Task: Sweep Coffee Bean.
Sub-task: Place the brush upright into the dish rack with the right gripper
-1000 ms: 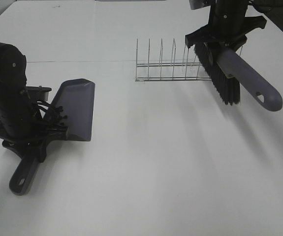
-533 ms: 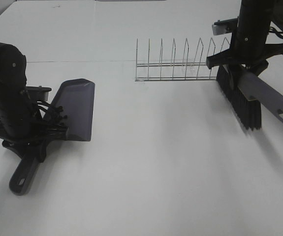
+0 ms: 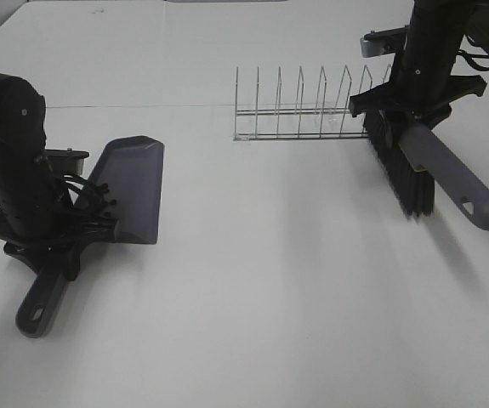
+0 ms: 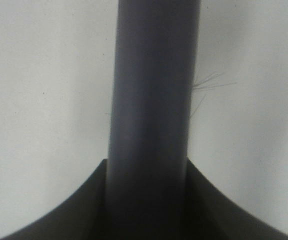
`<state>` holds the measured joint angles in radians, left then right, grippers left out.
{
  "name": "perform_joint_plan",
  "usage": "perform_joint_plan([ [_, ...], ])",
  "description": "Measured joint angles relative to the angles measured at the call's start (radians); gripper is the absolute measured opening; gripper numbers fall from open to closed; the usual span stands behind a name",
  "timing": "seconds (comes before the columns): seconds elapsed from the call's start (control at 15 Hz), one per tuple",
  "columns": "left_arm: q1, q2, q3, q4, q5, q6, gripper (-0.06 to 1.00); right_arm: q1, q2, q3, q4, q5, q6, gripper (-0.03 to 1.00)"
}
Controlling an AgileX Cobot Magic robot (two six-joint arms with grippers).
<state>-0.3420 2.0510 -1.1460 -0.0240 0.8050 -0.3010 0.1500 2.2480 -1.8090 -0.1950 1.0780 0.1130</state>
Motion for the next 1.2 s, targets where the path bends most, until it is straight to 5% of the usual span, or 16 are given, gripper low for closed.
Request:
perform_joint_plan([
  [0.67,0.0,0.0,0.0,0.0,0.0,0.002,0.27,-0.001,0.058,-0.117,-0.049,-0.136,0.026,0.27],
  [1.2,0.0,0.0,0.0,0.0,-0.001,0.011,0.27,-0.008,0.177,-0.281,-0.059,-0.105,0.026,0.27],
])
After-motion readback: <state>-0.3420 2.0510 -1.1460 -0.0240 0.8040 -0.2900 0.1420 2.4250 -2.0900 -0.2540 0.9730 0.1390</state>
